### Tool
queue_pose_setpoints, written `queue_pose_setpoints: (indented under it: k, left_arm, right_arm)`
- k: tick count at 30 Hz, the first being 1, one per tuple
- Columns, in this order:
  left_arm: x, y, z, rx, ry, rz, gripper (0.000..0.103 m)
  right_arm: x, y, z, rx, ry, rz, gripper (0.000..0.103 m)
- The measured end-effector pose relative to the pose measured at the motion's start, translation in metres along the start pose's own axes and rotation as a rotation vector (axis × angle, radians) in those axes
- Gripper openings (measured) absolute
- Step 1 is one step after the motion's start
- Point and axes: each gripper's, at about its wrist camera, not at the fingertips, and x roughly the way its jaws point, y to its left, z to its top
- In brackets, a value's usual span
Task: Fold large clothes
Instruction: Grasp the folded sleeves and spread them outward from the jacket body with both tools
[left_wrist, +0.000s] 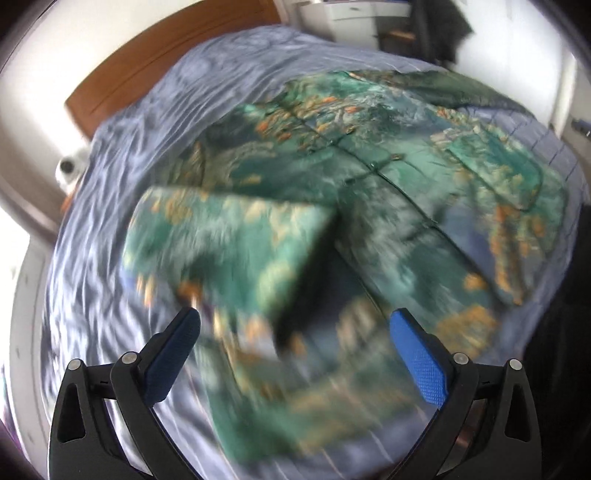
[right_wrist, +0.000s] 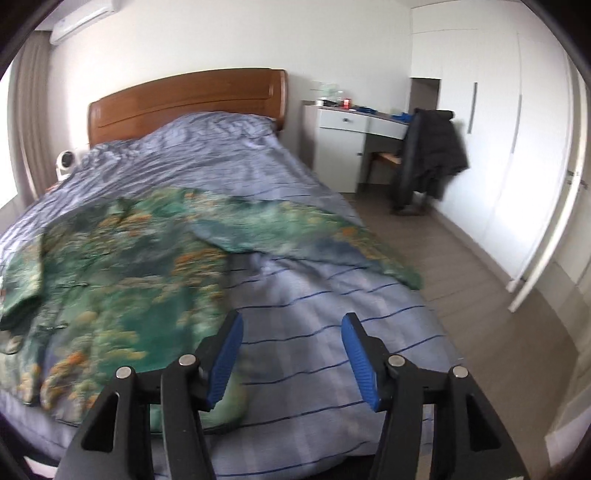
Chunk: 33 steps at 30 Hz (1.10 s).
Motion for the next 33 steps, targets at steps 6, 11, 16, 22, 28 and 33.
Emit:
queue_pose_setpoints:
  k: [6, 11, 16, 22, 28, 33]
  left_arm:
    - [0.065, 0.013, 0.011, 0.089, 0.082, -0.087, 0.081]
    - [0.054, 0.044, -0.001, -0.025, 0.079, -0.207, 0.01]
    - [-0.015, 0.099, -0.023, -0.174, -0.064, -0.128, 0.009]
    - [-0.098, 0.204, -0.084, -0.413, -0.163, 0.145, 0.024]
    - [-0.163, 0.279, -0.18, -0.709, -0.184, 0.414, 0.077]
    - [-0.174, 0.253, -0.209, -0.797, -0.206, 0.44, 0.1]
  right_arm:
    - [-0.027, 0.034, -0.001, -0.01, -0.02, 0.061, 0.056]
    - [-0.047, 0.048, -0.005, -0.041, -0.042, 0.087, 0.057]
    - [-0.059, 0.073, 0.003, -0.086, -0.078, 0.116, 0.057]
    - [-0.075, 0.102, 0.016, -0.132, -0.131, 0.189, 0.057]
    - [-0.083, 0.118, 0.019, -0.138, -0.158, 0.233, 0.057]
    - [-0.084, 0.116, 0.02, -0.15, -0.17, 0.209, 0.057]
